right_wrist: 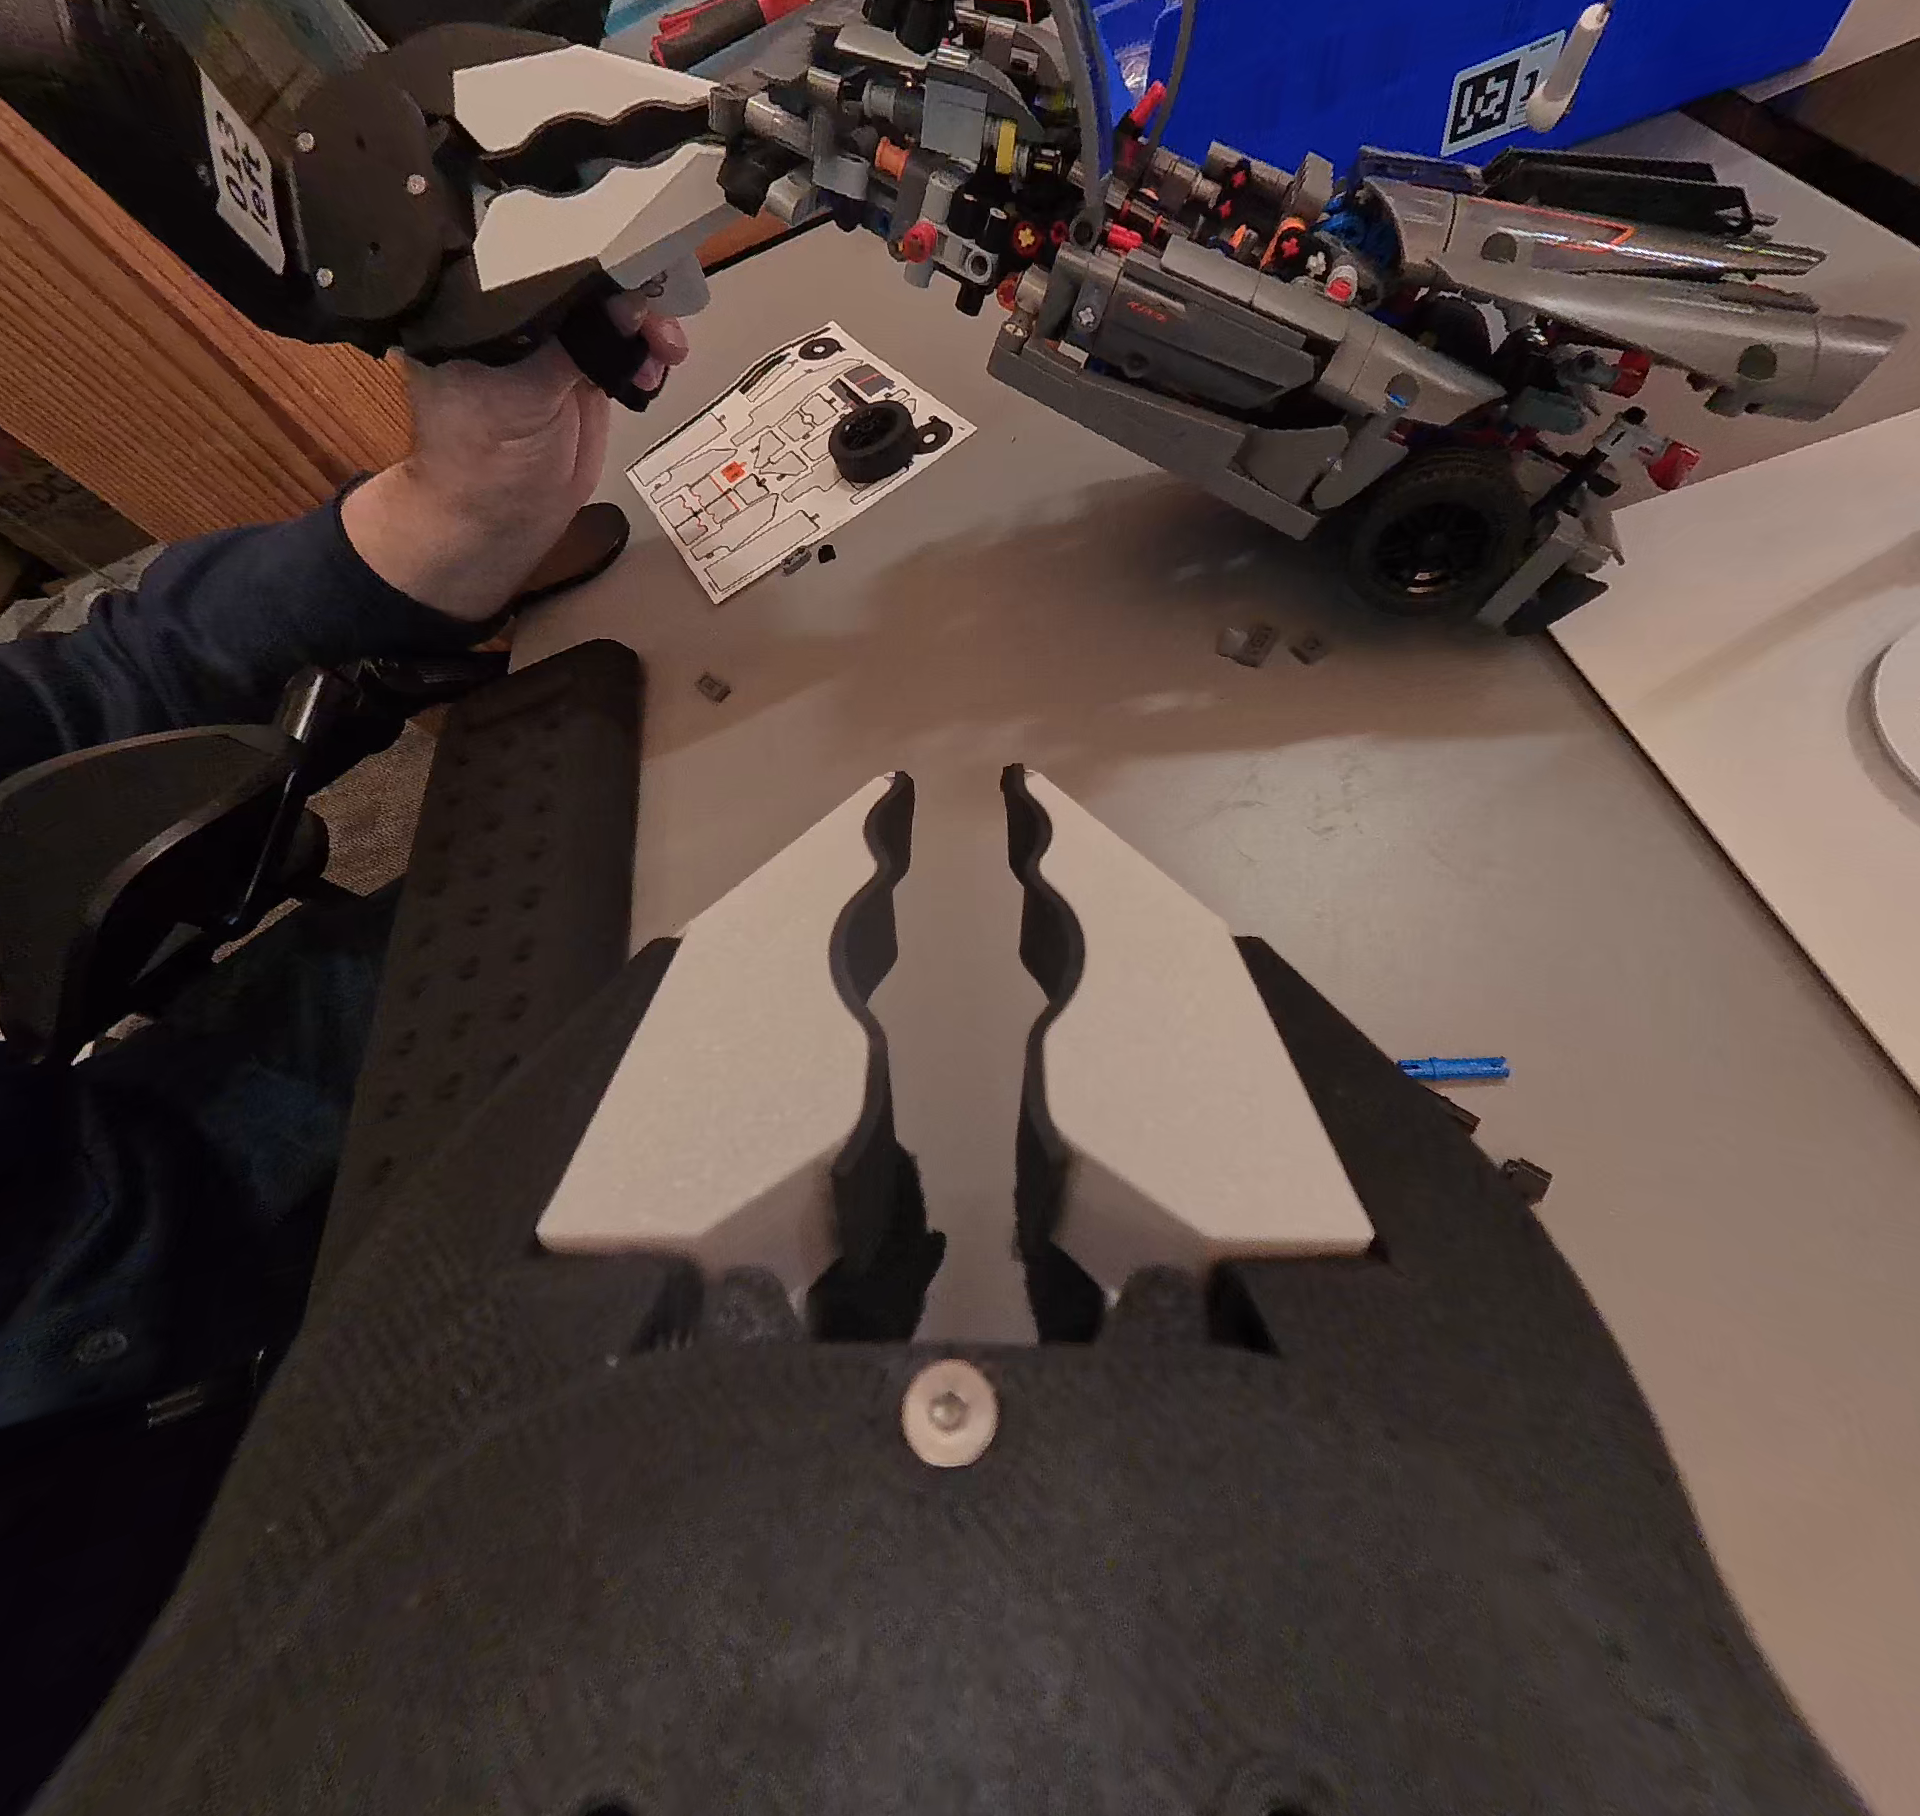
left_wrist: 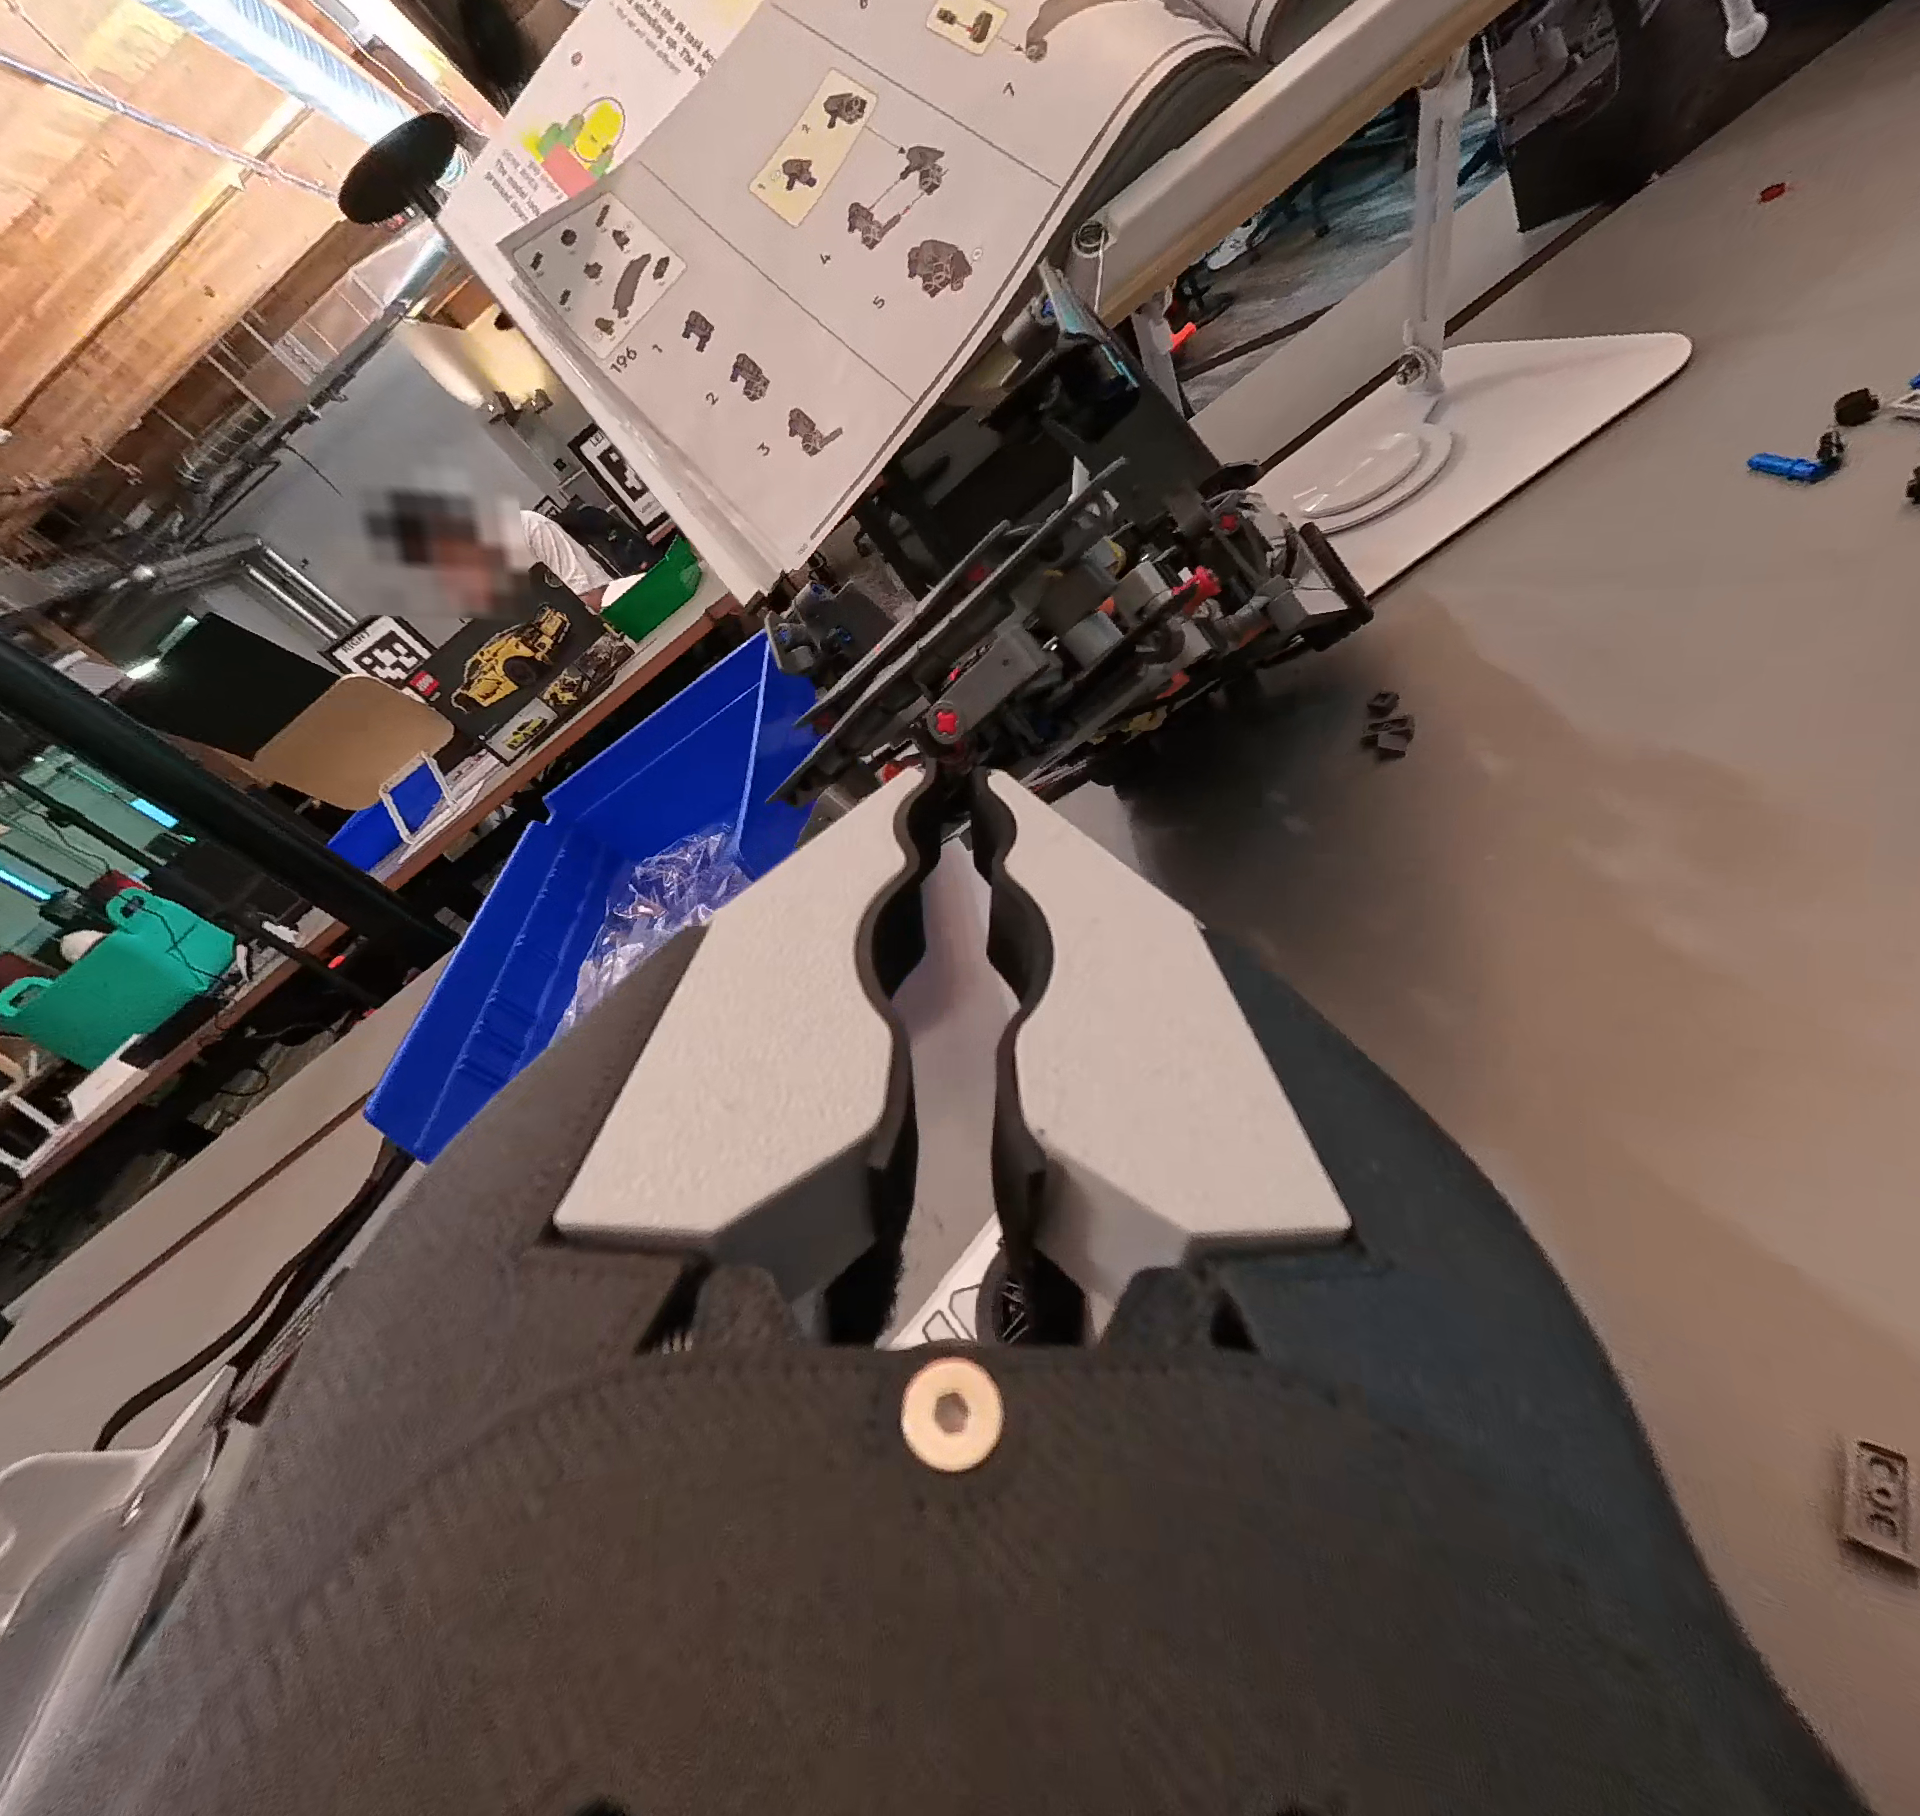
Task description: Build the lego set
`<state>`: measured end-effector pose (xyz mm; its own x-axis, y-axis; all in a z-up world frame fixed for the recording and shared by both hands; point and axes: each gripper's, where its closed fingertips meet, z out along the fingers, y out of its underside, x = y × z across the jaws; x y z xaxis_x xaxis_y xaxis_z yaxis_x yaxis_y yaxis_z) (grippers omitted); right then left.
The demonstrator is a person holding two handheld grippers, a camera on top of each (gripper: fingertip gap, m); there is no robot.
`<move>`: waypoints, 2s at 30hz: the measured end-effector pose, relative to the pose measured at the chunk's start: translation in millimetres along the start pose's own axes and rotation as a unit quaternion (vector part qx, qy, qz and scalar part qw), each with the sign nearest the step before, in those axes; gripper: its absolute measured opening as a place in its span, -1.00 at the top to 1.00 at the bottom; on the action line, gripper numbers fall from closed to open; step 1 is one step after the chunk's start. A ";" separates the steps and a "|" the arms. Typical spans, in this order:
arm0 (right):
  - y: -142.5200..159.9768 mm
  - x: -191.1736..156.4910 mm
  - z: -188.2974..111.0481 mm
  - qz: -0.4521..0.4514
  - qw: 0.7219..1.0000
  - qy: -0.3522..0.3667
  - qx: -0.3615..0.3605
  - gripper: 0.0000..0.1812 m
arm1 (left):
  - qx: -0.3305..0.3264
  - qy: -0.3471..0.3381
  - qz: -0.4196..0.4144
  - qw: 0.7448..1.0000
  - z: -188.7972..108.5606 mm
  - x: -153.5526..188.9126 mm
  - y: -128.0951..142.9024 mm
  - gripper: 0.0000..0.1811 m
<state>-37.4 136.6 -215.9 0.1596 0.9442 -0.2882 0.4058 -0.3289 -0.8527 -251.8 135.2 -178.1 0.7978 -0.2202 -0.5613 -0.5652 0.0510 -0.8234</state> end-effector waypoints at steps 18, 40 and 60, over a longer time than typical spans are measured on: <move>3.1 -0.8 2.6 0.003 1.000 -0.005 -0.007 0.82 | 0.003 0.005 -0.013 1.000 2.4 -2.1 2.8 0.98; 8.2 -1.8 8.2 0.005 1.000 -0.010 -0.022 0.81 | -0.001 0.008 0.030 1.000 -0.8 7.9 0.7 0.99; 11.8 -2.2 11.5 0.007 0.999 -0.013 -0.029 0.81 | -0.001 0.005 0.048 0.999 -7.3 9.3 -1.5 0.99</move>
<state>-43.2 130.8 -230.3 0.1415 0.9395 -0.3120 0.4555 -0.3416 -0.8221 -245.1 126.0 -181.5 0.7382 -0.2246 -0.6361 -0.6390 0.0694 -0.7661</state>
